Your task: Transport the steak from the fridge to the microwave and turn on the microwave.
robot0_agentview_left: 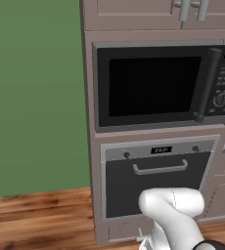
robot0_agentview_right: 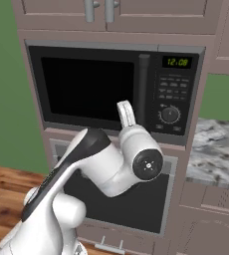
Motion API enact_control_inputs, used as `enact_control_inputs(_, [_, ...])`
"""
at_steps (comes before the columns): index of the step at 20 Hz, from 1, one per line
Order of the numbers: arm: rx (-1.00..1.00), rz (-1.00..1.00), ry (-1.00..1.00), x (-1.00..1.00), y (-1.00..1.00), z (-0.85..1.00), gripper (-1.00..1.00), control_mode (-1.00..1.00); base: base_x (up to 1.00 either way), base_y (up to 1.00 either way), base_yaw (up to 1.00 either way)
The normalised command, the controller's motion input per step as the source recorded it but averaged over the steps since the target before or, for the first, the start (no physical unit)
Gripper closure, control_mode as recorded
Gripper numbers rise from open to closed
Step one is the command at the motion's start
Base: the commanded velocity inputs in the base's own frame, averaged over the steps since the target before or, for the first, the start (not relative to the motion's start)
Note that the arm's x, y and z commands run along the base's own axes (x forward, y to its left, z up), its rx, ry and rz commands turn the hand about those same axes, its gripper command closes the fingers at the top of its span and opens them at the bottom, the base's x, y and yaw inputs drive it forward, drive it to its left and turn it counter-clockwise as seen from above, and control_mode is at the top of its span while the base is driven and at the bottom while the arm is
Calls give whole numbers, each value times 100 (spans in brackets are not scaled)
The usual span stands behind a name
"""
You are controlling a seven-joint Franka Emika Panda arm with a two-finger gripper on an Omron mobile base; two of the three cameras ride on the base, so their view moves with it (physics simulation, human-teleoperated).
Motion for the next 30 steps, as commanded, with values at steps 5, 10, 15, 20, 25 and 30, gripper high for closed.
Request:
enact_control_inputs(5, [4,-3,-1,7,-12,-12,100,-100,0,0,0])
enact_control_inputs(10, [4,-2,0,14,-17,-2,100,-100,0,0,0])
enact_control_inputs(15, [9,-1,0,13,-27,0,100,-100,0,0,0])
enact_control_inputs(20, [8,-1,0,18,-24,-4,100,-100,0,0,0])
enact_control_inputs(25, [4,-1,0,27,-12,-11,100,-100,0,0,0])
enact_control_inputs(30, [2,0,0,28,-2,-15,100,-100,0,0,0])
